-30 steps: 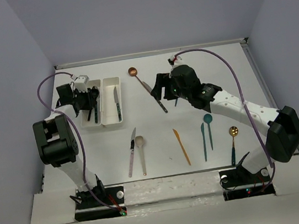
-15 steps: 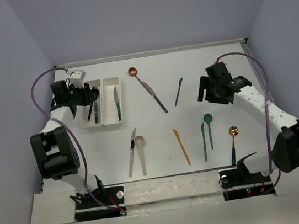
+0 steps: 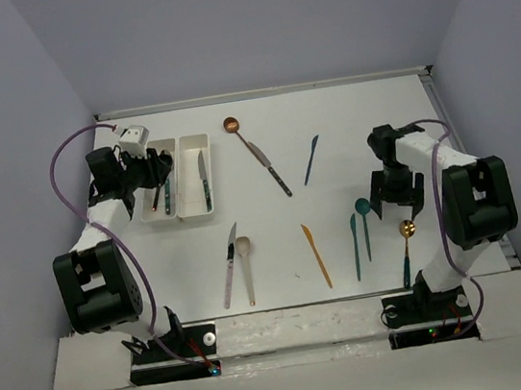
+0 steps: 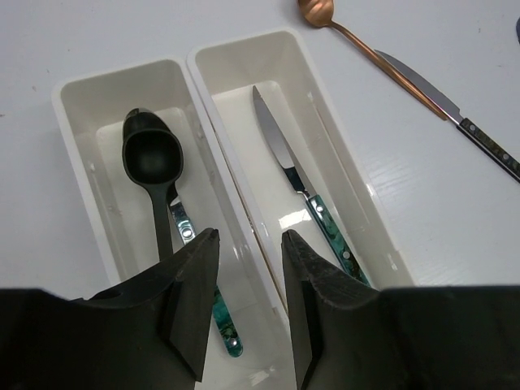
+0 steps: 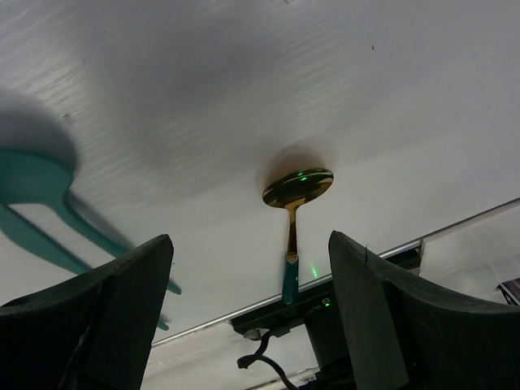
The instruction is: Sort the eating utensils into containers
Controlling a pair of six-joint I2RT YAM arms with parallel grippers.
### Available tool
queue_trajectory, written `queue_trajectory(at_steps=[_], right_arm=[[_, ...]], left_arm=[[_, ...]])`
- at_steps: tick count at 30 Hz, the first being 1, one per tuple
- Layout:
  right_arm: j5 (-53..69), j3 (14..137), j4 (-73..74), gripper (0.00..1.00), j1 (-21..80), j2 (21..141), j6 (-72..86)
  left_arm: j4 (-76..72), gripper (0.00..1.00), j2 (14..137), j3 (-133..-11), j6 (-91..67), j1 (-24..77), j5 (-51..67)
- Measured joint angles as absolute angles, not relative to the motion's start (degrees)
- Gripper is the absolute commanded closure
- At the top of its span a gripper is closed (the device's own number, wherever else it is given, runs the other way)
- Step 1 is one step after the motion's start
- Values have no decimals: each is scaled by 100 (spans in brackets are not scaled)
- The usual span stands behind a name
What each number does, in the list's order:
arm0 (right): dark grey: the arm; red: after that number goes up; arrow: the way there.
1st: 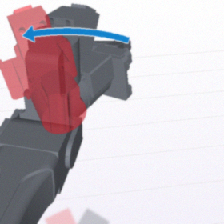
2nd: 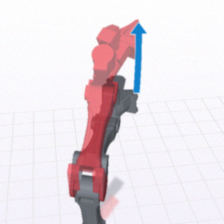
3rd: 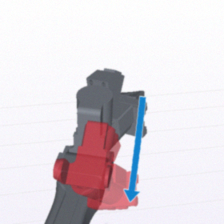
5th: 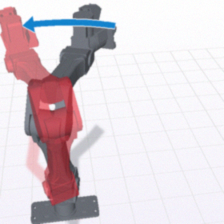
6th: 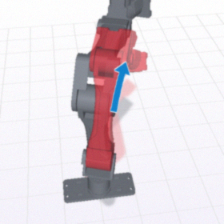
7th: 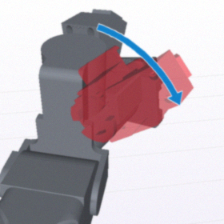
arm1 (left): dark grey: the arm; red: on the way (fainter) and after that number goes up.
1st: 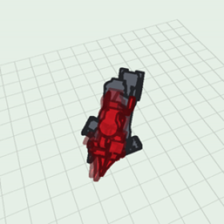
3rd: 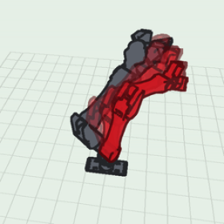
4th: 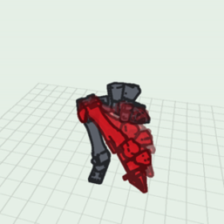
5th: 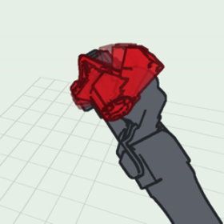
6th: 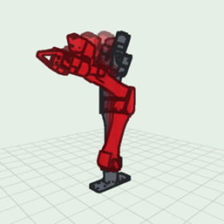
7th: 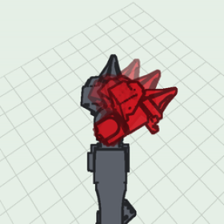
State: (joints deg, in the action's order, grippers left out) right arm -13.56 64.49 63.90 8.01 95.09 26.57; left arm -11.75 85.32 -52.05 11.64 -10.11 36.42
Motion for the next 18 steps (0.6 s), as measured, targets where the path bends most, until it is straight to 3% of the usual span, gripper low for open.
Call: queue_trajectory(at_steps=[11, 15, 18], right_arm=[[-1179, 6390, 6342, 19, -3, 9894, 2394], [-1070, 6390, 6300, 27, -32, 10145, 2298], [-1048, 6390, 6243, 26, -32, 10256, 2274]], left_arm=[[-1271, 52, 8530, -5199, 1144, -1011, 3756], [-1271, 52, 8497, -5196, 1144, -1011, 3758], [-1310, 52, 8438, -5177, 1146, -1011, 3763]])
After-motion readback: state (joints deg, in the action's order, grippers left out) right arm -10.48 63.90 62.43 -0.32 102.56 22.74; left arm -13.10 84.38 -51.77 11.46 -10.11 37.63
